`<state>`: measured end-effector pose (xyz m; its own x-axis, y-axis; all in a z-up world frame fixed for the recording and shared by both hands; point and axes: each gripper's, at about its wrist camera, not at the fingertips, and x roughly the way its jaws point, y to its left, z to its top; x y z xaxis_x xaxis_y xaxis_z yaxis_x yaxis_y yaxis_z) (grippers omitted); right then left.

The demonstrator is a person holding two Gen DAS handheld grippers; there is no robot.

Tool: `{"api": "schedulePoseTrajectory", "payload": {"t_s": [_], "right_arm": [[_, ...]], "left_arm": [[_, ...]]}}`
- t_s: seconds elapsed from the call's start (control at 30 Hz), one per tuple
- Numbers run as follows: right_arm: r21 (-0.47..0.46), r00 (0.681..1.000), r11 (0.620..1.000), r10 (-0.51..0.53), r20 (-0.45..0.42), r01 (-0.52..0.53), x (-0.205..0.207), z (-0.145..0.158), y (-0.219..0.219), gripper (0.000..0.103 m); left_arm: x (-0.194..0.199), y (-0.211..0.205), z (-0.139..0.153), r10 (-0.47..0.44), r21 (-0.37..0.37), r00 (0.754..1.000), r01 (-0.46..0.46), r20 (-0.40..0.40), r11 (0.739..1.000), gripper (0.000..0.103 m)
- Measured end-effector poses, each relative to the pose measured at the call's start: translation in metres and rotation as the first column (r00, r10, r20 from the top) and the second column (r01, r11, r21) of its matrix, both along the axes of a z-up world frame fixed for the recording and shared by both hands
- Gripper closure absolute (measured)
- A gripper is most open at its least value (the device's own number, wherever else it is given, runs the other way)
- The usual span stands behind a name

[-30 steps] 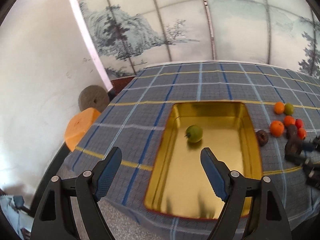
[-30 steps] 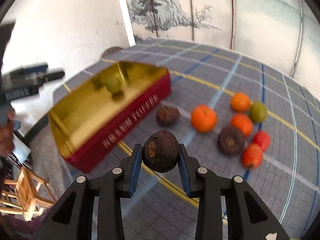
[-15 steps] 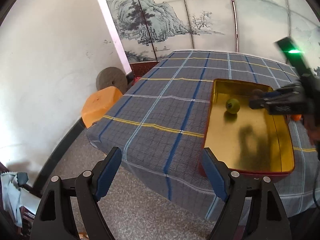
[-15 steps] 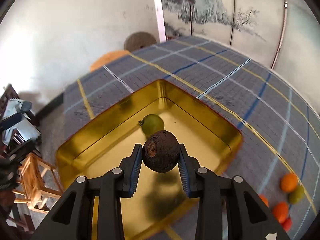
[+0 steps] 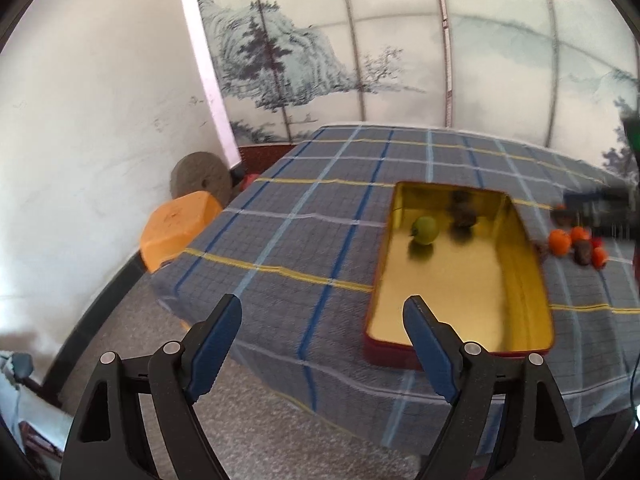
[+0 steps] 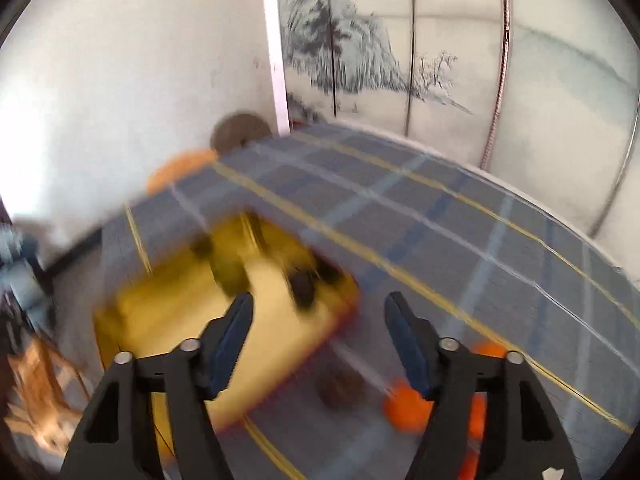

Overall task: Organize fruits
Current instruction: 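Carry the dark brown fruit in the right gripper into the tray and release it, then grasp an orange with the left gripper while the right gripper grasps another brown fruit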

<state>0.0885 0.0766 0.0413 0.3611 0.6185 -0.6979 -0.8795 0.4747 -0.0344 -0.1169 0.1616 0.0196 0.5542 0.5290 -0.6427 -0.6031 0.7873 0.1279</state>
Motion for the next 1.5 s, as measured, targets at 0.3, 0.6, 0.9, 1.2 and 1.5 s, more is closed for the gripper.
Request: {"api": "schedulePoseTrajectory", "payload": {"t_s": [0.3, 0.6, 0.9, 1.2, 1.5], "right_arm": [[-0.226, 0.992, 0.967, 0.125, 0.027, -0.116, -0.009, -0.055, 0.0, 0.061], [-0.248, 0.992, 0.961, 0.11, -0.068, -0.124, 0.016, -0.075, 0.014, 0.075], [-0.061, 0.973, 0.971, -0.232, 0.011, 0.232, -0.006, -0.048, -0.169, 0.075], [-0.041, 0.867, 0.867, -0.498, -0.034, 0.496, 0.047, -0.066, -0.275, 0.074], [0.013, 0.879, 0.883, -0.465, -0.109, 0.469, 0.054, -0.074, -0.281, 0.074]], "left_arm": [[0.017, -0.028, 0.0, -0.072, 0.04, 0.997, 0.073, -0.032, 0.997, 0.018], [0.027, -0.04, 0.005, -0.109, 0.063, 0.992, 0.112, -0.056, 0.992, 0.018], [0.066, -0.092, 0.026, -0.486, 0.004, 0.874, 0.486, -0.008, 0.874, 0.018], [0.204, -0.137, 0.01, -0.842, -0.161, 0.524, 0.827, -0.128, 0.539, 0.018], [0.297, -0.144, -0.037, -0.906, -0.324, 0.315, 0.858, -0.283, 0.399, 0.02]]}}
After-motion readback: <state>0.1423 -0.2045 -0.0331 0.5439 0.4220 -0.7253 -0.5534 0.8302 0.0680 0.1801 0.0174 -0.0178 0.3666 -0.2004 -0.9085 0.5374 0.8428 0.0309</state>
